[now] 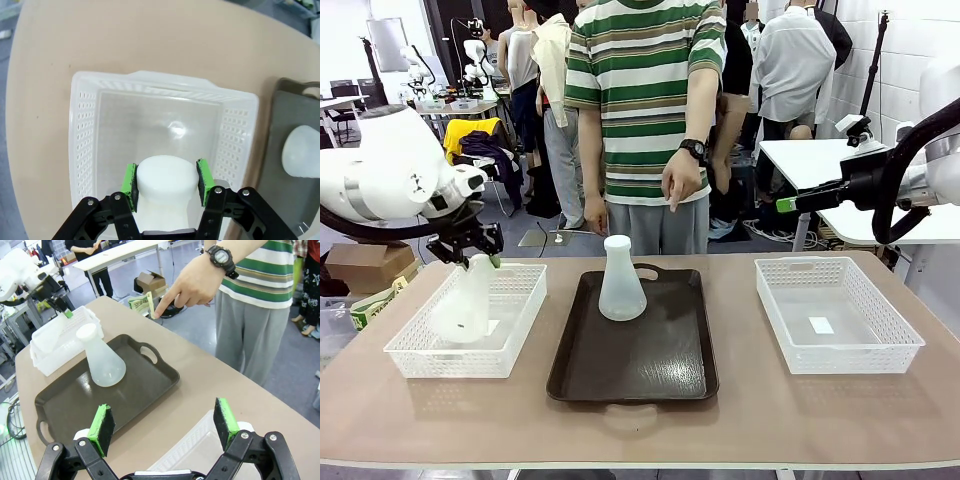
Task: Prepare the laboratory tools.
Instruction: Place the picked Big flask upright in the Handle tray as directed by the person.
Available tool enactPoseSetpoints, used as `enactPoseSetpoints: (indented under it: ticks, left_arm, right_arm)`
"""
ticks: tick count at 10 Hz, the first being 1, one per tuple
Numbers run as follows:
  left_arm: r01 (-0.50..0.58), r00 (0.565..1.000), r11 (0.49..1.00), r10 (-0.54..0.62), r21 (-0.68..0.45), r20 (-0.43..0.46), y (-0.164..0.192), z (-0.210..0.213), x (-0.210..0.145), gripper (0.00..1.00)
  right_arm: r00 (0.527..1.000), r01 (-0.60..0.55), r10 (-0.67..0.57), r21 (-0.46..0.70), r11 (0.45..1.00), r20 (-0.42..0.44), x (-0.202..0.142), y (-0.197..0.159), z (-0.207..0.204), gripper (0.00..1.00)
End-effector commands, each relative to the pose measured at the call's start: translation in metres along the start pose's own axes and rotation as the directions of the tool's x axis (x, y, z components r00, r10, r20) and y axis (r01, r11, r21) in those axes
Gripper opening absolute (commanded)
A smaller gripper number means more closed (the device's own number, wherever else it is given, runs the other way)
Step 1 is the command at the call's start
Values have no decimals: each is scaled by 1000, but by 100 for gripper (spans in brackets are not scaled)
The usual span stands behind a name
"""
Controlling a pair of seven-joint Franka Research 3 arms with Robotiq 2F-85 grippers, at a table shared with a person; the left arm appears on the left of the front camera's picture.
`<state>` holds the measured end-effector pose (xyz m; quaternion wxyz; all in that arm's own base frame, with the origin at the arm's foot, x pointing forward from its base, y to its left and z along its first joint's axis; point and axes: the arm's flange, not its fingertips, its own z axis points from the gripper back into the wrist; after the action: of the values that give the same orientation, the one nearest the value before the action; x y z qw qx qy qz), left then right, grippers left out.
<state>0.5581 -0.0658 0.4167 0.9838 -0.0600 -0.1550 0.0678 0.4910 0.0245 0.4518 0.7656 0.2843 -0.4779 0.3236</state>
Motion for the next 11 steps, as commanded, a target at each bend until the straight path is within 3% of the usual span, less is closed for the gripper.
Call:
enactPoseSetpoints:
  ticks: [1, 4, 5, 7, 9, 11]
  left_arm:
    - [69, 994, 994, -62, -85, 89, 6, 18, -9, 0]
    - [269, 938, 945, -212, -189, 275, 3, 60, -21, 0]
    - [374, 896, 893, -279, -249, 346, 0, 75, -28, 0]
    - [558, 797, 750, -366, -354, 480, -10, 100, -43, 0]
    - [737, 666, 533, -466, -416, 582, -20, 118, -59, 0]
    - [801, 597, 399, -473, -446, 648, -24, 118, -63, 0]
  right_arm:
    - [1000, 5, -5, -7, 1000, -14, 3, 0, 0, 100]
    - [1000, 5, -5, -7, 1000, -14, 3, 0, 0, 100]
    - [1000, 5, -5, -7, 1000, -14, 3, 0, 0, 100]
    - [1000, 5, -5, -7, 1000, -14, 3, 0, 0, 100]
    - [1000, 5, -5, -7, 1000, -14, 3, 0, 0, 100]
    - [1000, 5, -5, -7, 1000, -14, 3, 0, 0, 100]
